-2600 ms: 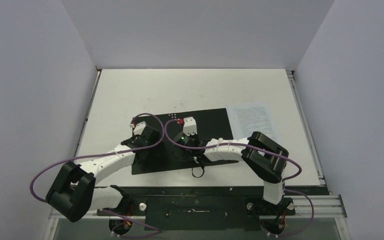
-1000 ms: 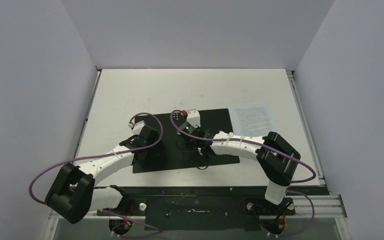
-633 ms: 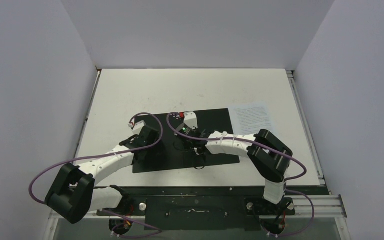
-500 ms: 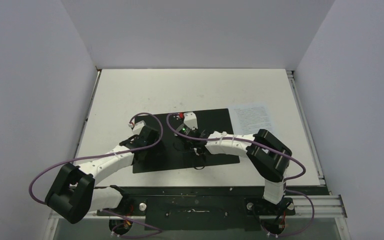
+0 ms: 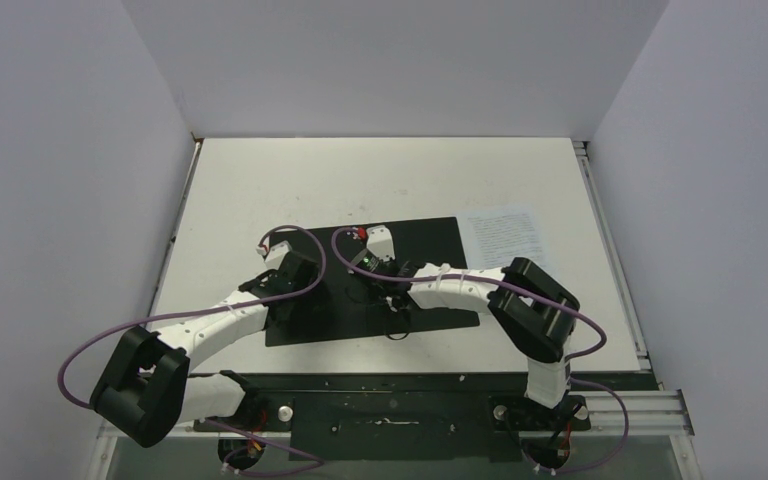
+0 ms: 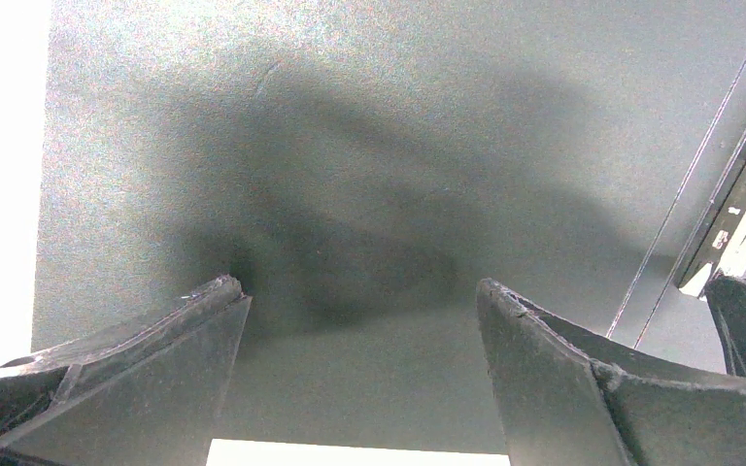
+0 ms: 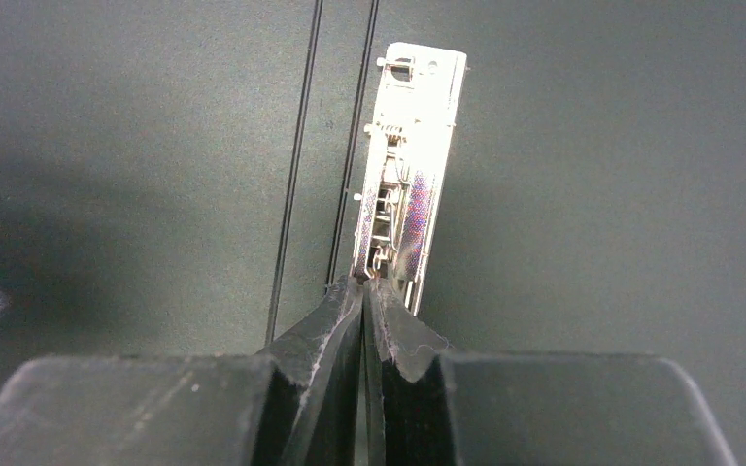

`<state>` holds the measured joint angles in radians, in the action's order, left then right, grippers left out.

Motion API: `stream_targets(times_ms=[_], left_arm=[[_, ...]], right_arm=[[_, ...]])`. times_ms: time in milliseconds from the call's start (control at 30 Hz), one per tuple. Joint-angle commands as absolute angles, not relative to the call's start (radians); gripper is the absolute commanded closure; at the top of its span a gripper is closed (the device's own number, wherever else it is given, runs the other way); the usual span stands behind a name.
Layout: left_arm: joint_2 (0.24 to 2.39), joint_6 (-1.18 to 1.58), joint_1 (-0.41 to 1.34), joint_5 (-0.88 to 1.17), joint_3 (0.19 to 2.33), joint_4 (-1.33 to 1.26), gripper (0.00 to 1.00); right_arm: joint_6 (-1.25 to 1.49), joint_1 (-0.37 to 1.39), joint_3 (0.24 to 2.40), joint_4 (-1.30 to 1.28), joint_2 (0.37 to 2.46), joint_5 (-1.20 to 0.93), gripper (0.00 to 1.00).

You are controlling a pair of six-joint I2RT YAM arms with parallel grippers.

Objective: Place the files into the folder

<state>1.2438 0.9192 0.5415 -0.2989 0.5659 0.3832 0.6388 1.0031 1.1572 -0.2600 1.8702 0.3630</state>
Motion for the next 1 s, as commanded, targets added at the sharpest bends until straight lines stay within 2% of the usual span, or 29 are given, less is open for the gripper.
stream_targets(times_ms=[0,967], left_arm=[[1.262,0.917,0.537,-0.279,0.531,0.43,0.12],[1.27,0.925,0.537,-0.294,0.534,0.445,0.12]], right_arm=[[0.629,1.013,1.17,-0.241,1.895,0.379,0.95],[0.607,1.063,1.115,-0.395,1.973,0.554,0.95]])
